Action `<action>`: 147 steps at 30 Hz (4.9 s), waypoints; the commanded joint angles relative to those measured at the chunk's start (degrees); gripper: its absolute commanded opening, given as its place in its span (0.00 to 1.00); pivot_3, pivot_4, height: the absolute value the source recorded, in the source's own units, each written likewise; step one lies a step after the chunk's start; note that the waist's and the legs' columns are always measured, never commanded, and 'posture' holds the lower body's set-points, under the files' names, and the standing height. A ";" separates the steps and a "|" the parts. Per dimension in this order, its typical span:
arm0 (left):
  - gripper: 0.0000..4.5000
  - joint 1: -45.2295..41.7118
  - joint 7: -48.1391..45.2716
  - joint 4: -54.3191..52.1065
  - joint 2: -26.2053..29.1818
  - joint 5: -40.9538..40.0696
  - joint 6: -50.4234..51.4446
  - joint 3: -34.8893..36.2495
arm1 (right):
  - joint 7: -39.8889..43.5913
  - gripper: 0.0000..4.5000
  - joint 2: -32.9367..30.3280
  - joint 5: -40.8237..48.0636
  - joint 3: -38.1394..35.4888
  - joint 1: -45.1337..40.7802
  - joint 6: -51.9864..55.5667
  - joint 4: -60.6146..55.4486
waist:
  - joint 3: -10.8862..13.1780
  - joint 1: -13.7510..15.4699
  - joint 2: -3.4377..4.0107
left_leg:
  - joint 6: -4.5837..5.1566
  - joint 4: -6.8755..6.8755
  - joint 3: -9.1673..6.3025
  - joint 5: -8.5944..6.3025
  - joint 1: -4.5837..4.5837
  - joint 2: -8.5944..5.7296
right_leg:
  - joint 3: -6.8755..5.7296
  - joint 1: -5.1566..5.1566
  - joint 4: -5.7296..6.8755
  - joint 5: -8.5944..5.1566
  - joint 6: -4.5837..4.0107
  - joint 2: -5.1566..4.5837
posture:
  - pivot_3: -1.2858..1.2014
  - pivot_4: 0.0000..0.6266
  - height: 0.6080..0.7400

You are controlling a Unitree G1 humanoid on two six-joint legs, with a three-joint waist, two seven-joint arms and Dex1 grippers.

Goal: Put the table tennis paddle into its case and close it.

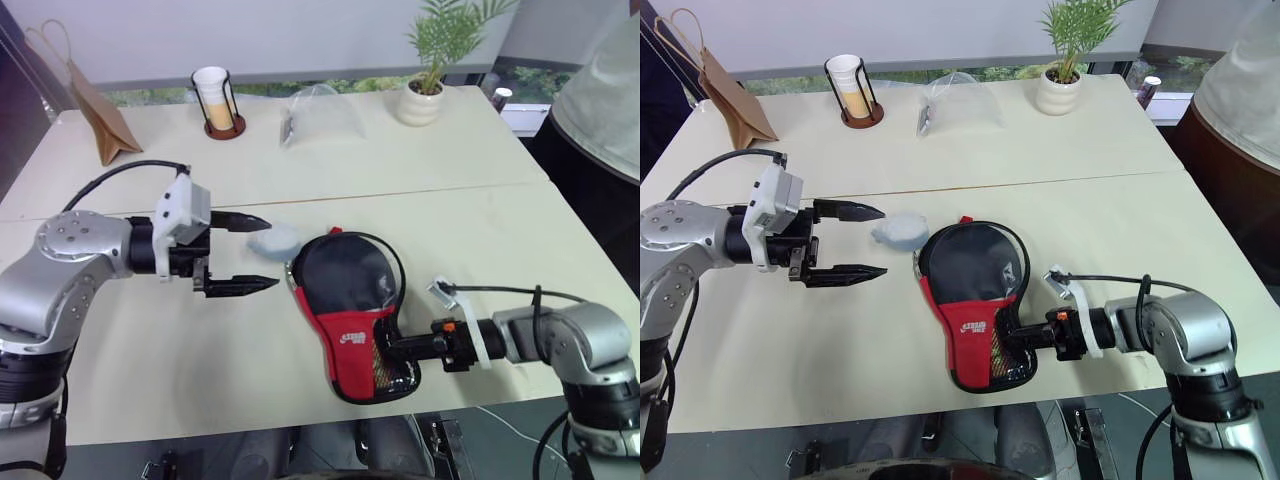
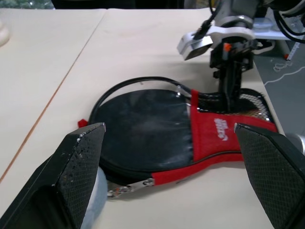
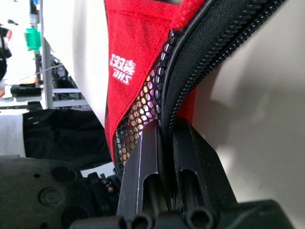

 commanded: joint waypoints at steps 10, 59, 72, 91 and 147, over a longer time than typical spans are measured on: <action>1.00 -0.34 -0.49 1.86 -0.71 1.44 -2.92 -1.54 | -8.35 0.58 1.95 3.45 -10.20 -3.18 -4.10 -0.03 | 0.01 -0.28 0.01 | 0.00 0.01 0.04 0.01 0.01 0.01 | 0.00 -0.01 -0.01 0.00 0.00 0.02 | 0.52 0.24 1.00; 1.00 -18.30 -0.92 57.58 -16.62 32.49 -41.69 -13.93 | 2.85 0.99 9.11 -35.07 30.77 -19.30 -76.51 32.91 | -0.01 -0.39 -0.04 | -0.05 0.03 -0.03 0.05 0.25 -0.04 | -0.04 0.19 0.14 0.09 0.15 0.09 | 0.52 0.24 1.00; 0.05 -22.90 -0.71 65.37 -19.24 30.87 -40.43 -11.15 | 0.62 1.00 10.23 -36.65 32.10 -18.09 -73.42 30.65 | -0.08 -0.50 -0.07 | -0.05 0.04 -0.06 0.05 0.32 -0.04 | -0.05 0.27 0.14 0.08 0.15 0.10 | 0.52 0.24 1.00; 0.00 -49.62 32.57 97.44 -38.63 42.23 -47.09 -10.84 | -3.40 1.00 10.56 -39.54 36.12 -15.84 -48.90 23.72 | -0.31 -0.32 -0.30 | -0.06 0.11 -0.30 0.05 0.68 -0.08 | -0.21 0.82 0.11 0.00 0.30 0.15 | 0.52 0.24 1.00; 0.94 -38.45 -10.75 74.73 -33.59 32.19 -37.19 -2.02 | -6.39 1.00 3.07 -27.13 17.86 -21.09 -38.77 5.92 | -0.37 0.57 -0.20 | -0.01 0.13 -0.35 0.00 0.29 -0.20 | -0.25 0.52 0.03 -0.12 0.47 0.00 | 0.52 0.24 1.00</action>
